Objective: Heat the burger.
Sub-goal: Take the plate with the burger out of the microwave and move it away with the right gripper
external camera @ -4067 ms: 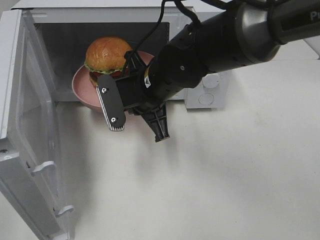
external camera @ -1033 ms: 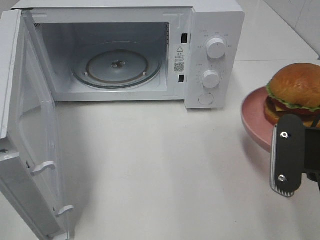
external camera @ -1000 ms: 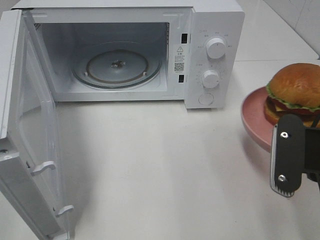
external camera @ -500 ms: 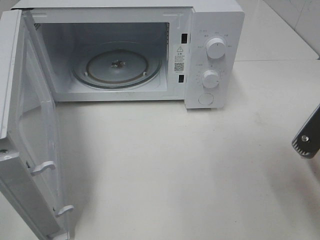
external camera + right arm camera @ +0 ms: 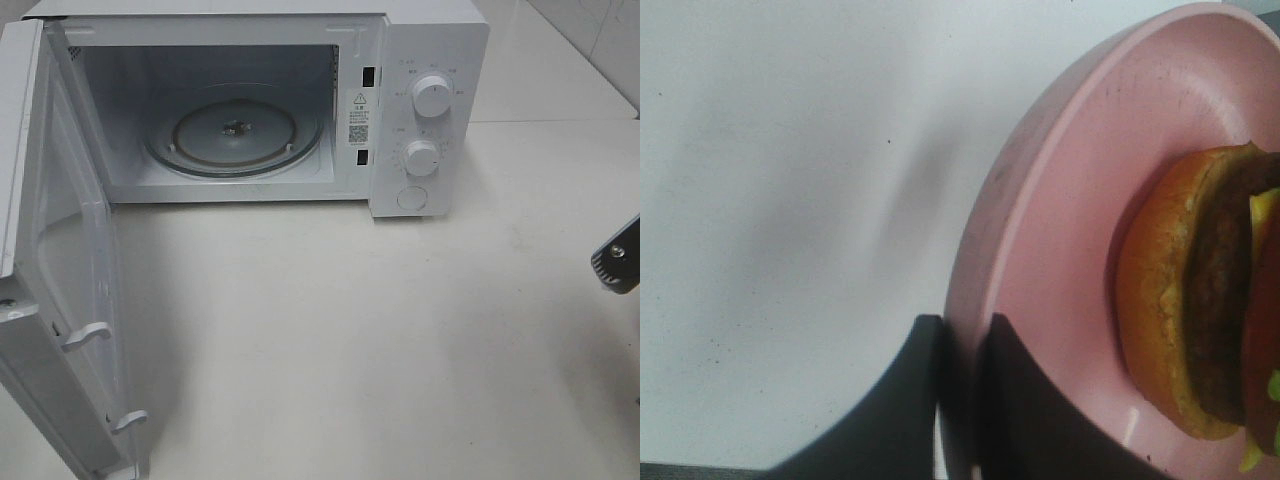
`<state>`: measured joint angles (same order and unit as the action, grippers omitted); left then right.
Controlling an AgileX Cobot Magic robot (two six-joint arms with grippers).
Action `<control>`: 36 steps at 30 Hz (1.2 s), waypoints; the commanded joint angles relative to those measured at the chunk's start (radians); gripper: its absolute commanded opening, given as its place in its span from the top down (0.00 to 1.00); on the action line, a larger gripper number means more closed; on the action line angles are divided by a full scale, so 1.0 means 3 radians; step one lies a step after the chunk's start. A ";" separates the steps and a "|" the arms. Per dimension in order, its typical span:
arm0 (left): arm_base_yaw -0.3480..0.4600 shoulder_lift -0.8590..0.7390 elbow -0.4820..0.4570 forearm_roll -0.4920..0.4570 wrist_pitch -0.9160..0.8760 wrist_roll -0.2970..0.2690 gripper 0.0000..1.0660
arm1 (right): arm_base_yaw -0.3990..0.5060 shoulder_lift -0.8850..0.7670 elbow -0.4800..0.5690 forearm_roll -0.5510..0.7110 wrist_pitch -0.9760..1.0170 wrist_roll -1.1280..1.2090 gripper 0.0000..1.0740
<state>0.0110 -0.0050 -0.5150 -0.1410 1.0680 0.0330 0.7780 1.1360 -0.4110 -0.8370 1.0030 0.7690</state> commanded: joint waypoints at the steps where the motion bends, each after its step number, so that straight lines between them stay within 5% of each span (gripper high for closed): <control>1: 0.0007 -0.0060 -0.0003 -0.0007 -0.0003 -0.0010 0.06 | 0.0017 0.0320 -0.0093 -0.0300 0.0120 0.0183 1.00; 22: 0.0007 -0.0060 -0.0003 -0.0007 -0.0003 -0.0010 0.06 | 0.0007 0.1447 -0.0520 -0.0333 -0.0220 0.1097 1.00; 36: 0.0007 -0.0060 -0.0003 -0.0007 -0.0003 -0.0010 0.06 | -0.0407 0.2010 -0.0520 -0.0557 -0.0600 0.1503 0.99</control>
<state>0.0110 -0.0050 -0.5150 -0.1410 1.0680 0.0330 0.6820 1.7180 -0.5640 -0.9520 0.7870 1.2030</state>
